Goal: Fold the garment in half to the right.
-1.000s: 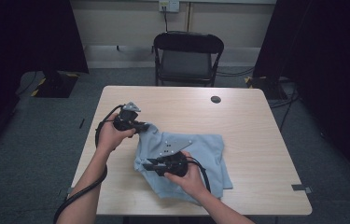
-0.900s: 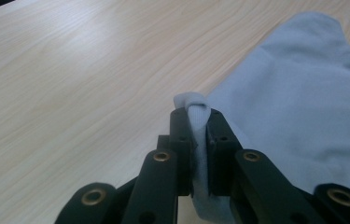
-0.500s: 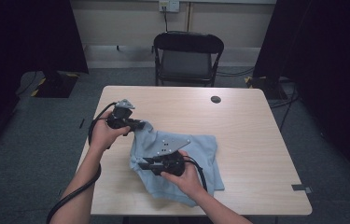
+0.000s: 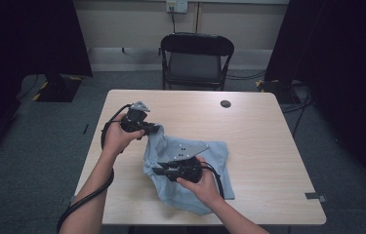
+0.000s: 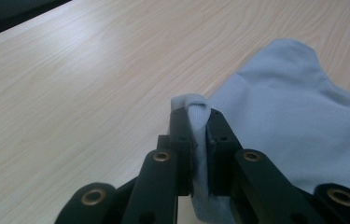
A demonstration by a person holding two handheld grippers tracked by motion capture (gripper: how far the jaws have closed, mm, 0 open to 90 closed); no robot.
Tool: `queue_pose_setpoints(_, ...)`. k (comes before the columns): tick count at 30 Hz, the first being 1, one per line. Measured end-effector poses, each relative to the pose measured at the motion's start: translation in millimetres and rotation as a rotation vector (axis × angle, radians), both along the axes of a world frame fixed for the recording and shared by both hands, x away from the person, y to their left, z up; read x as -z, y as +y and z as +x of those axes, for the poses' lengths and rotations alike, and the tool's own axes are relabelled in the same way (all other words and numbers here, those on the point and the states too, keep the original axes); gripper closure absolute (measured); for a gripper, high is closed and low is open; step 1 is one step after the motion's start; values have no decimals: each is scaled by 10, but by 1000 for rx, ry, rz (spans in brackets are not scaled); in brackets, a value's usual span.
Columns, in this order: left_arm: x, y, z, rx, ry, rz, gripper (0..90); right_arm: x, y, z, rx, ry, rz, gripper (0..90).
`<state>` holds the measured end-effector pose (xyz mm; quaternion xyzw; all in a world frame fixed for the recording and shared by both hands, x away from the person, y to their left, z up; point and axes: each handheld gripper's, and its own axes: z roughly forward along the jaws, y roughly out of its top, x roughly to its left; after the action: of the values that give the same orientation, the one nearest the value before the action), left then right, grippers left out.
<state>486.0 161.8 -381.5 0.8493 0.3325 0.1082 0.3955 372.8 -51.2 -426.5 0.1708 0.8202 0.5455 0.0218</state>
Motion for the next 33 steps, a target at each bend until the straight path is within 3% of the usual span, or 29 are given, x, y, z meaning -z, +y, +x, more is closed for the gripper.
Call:
queue_pose_setpoints(7,-41,36,3,-3,-4,-10,837,-37,-1,9,-1,-2,-3,784)
queue_pose_setpoints(14,-35,171,1,-20,3,-14,837,-42,122,47,-19,0,-25,784)
queue_pose_setpoints(24,-1,504,-26,-61,6,-32,837,-54,421,120,-66,-1,-59,784)
queue_pose_setpoints(33,15,830,-87,-97,14,-24,837,-40,704,147,-109,6,-55,784)
